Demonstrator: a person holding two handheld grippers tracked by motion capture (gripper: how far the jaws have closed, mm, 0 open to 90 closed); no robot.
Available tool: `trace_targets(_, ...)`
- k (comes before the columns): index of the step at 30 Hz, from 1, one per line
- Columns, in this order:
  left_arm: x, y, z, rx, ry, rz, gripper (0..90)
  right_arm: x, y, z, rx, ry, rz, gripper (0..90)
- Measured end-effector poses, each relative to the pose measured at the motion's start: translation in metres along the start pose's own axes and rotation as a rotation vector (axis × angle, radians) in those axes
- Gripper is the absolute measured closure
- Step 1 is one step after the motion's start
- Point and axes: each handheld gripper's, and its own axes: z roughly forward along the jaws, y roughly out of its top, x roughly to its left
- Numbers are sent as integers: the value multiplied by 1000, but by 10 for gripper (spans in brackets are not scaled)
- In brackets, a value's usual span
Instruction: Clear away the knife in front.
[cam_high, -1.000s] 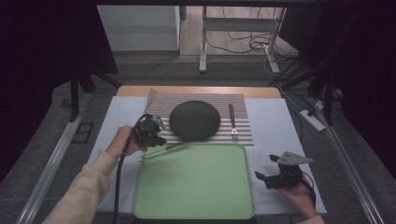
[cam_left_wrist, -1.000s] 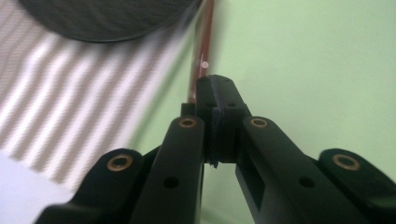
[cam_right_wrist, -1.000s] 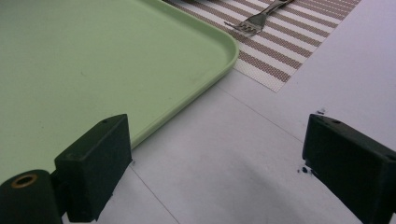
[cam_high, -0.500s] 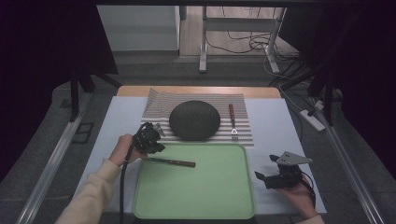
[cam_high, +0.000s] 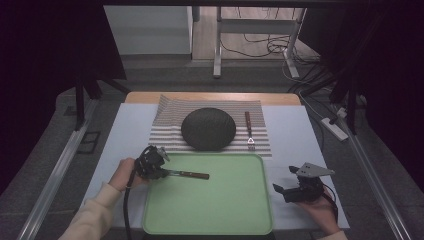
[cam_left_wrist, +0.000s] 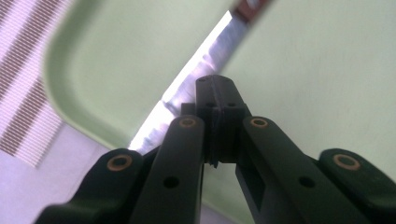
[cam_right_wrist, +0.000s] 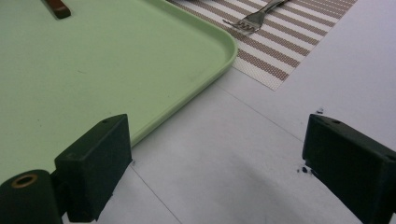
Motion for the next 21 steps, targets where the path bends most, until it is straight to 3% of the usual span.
trace_targets(2, 2, -2, -2, -33, 7, -17, 891, 0, 0, 1, 2, -1, 1, 81)
trace_targets(6, 18, -1, -5, -116, 35, -77, 891, 0, 0, 2, 8, -3, -2, 81)
trace_targets(8, 30, 1, -3, -138, 18, -107, 891, 0, 0, 2, 8, -4, -2, 81)
trace_targets(11, 41, 6, 7, -108, 47, -128, 890, 0, 0, 2, 10, -4, 1, 81)
trace_targets(12, 45, 7, 11, -89, 39, -134, 891, 0, 0, 2, 10, -2, 2, 81)
trace_targets(14, 48, 5, 12, -101, -1, -147, 891, 0, 0, 2, 11, -1, 0, 81)
trace_targets(17, 39, 3, 9, -61, -20, -125, 891, 0, 0, 1, 10, -3, -1, 81)
trace_targets(21, 14, -5, 3, -29, -46, -70, 891, 0, 0, 2, 11, 0, -2, 81)
